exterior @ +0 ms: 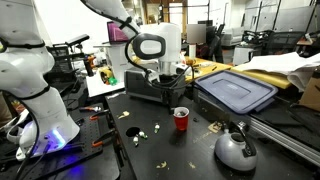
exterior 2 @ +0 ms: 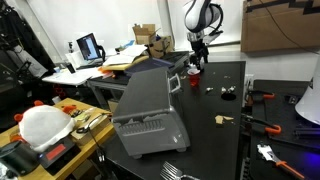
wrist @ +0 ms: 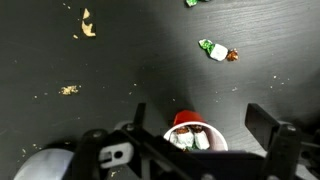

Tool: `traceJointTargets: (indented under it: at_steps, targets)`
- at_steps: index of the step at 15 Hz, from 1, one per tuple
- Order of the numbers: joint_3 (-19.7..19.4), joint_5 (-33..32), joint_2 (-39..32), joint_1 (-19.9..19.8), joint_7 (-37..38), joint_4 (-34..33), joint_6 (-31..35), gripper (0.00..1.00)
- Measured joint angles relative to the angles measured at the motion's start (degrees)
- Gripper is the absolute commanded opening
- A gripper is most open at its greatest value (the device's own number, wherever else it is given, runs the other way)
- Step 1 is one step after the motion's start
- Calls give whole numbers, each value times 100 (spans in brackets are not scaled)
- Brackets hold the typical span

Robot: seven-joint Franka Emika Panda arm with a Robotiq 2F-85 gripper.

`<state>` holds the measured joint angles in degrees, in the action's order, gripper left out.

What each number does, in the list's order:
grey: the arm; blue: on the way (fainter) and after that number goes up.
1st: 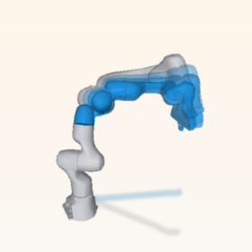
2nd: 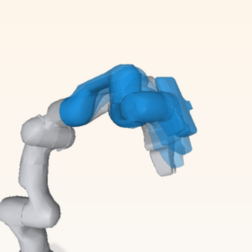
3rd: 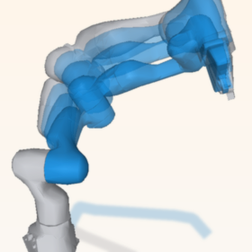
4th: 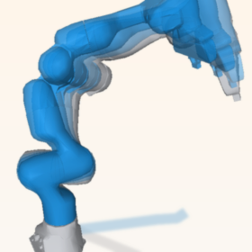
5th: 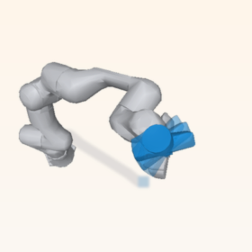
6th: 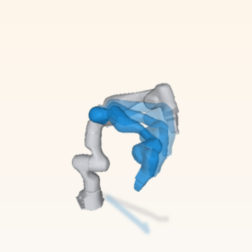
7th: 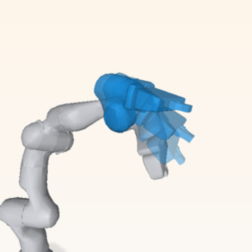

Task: Put one piece of candy in the red cup.

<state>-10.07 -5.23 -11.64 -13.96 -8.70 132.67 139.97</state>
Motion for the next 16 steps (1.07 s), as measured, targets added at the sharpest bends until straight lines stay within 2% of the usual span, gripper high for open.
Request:
traceJointTargets:
  at_steps: [11, 16]
  targets:
    - [-149, -3, 1546, 77, -160, -280, -2182, 100]
    - [-238, -8, 2121, 72, -254, -291, -2806, 100]
